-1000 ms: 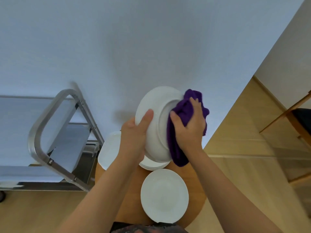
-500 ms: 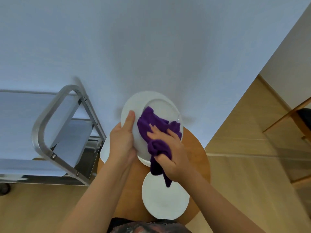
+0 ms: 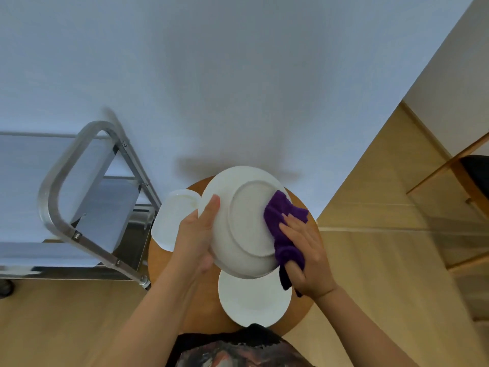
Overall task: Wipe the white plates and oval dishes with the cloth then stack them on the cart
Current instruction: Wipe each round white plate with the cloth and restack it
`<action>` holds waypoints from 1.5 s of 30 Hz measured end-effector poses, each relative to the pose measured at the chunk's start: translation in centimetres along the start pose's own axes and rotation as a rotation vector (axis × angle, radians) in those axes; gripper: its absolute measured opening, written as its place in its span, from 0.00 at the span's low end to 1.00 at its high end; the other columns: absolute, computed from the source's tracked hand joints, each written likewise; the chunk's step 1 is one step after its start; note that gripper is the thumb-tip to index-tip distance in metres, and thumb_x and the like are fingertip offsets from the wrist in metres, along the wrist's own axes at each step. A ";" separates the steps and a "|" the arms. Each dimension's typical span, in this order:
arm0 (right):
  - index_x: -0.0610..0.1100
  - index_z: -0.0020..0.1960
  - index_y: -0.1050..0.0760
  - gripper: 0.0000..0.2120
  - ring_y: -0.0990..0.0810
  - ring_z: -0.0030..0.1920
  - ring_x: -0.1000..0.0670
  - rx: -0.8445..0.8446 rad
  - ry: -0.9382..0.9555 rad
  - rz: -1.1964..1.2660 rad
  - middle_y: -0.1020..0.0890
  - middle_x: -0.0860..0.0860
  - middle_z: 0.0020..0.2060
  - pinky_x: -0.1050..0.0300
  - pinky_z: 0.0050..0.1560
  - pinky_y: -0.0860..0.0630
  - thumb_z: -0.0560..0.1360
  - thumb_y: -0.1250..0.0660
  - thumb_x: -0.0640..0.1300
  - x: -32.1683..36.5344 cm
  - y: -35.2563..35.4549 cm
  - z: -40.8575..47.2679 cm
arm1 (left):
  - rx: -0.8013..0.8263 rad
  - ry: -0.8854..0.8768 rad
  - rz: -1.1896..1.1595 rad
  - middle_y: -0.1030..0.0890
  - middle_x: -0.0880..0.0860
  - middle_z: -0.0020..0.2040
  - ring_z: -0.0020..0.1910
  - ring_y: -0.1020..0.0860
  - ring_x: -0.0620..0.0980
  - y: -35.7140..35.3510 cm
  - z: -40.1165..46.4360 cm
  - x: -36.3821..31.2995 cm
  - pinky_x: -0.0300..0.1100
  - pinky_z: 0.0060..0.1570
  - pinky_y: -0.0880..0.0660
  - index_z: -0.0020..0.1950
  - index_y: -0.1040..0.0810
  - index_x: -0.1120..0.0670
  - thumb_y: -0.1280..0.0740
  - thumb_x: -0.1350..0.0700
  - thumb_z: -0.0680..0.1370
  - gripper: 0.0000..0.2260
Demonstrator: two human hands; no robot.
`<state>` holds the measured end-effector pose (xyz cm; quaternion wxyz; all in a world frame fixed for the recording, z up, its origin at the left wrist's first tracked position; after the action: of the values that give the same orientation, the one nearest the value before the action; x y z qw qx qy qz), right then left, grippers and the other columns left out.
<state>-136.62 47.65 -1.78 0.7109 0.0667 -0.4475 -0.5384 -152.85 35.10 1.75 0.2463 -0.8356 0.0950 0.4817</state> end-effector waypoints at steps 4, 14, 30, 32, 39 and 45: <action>0.43 0.59 0.23 0.21 0.22 0.56 0.48 -0.008 -0.426 0.035 0.19 0.46 0.56 0.49 0.57 0.25 0.67 0.41 0.42 -2.4 0.2 -0.6 | -0.023 -0.006 0.123 0.15 0.50 0.47 0.49 0.19 0.53 1.1 -0.4 1.8 0.51 0.46 0.21 0.54 0.21 0.50 0.31 0.44 0.73 0.14; 0.51 0.36 0.26 0.10 0.24 0.34 0.50 -0.153 -1.074 0.346 0.23 0.56 0.29 0.55 0.38 0.27 0.67 0.40 0.38 -4.8 0.7 -4.0 | 0.154 -0.315 1.192 0.31 0.44 0.28 0.26 0.31 0.43 -0.1 -1.9 10.6 0.29 0.24 0.38 0.33 0.35 0.47 0.35 0.38 0.74 0.18; 0.48 0.55 0.24 0.16 0.20 0.43 0.48 0.113 -1.044 0.255 0.19 0.50 0.43 0.56 0.40 0.24 0.68 0.39 0.40 -5.6 0.0 -7.9 | 0.685 -0.626 1.683 0.16 0.51 0.49 0.44 0.19 0.49 0.6 -1.4 22.6 0.39 0.50 0.24 0.53 0.20 0.55 0.33 0.48 0.77 0.12; 0.50 0.53 0.24 0.14 0.21 0.42 0.50 0.139 -1.038 0.248 0.19 0.52 0.41 0.60 0.39 0.26 0.71 0.38 0.38 -5.6 -0.4 -7.9 | 0.713 -0.553 1.737 0.21 0.52 0.60 0.55 0.23 0.52 0.7 -1.0 24.8 0.43 0.61 0.30 0.63 0.27 0.55 0.41 0.49 0.81 0.14; 0.53 0.46 0.25 0.13 0.24 0.34 0.60 0.214 -1.057 0.251 0.20 0.55 0.36 0.71 0.33 0.29 0.64 0.41 0.44 -5.6 -1.7 -8.7 | 0.676 -0.313 1.845 0.44 0.52 0.77 0.76 0.46 0.56 2.4 0.1 28.7 0.57 0.73 0.51 0.76 0.46 0.50 0.42 0.51 0.82 0.25; 0.55 0.49 0.26 0.13 0.22 0.37 0.54 0.270 -1.093 0.208 0.20 0.53 0.38 0.63 0.36 0.28 0.70 0.39 0.40 -6.2 -2.1 -9.8 | 0.656 -0.099 1.939 0.58 0.52 0.79 0.77 0.58 0.58 3.5 1.1 30.8 0.62 0.72 0.56 0.78 0.57 0.50 0.50 0.41 0.81 0.30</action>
<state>-131.29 48.11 -12.23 0.4106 -0.1753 -0.8191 -0.3602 -139.10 35.08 -26.05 -0.0289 -0.2699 0.8467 0.4576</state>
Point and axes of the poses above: each hand's wrist, its own z-axis towards the middle knuckle, its own y-axis out of the back of the hand, x = y × z, the point moved 2 cm from there along z, towards the middle knuckle
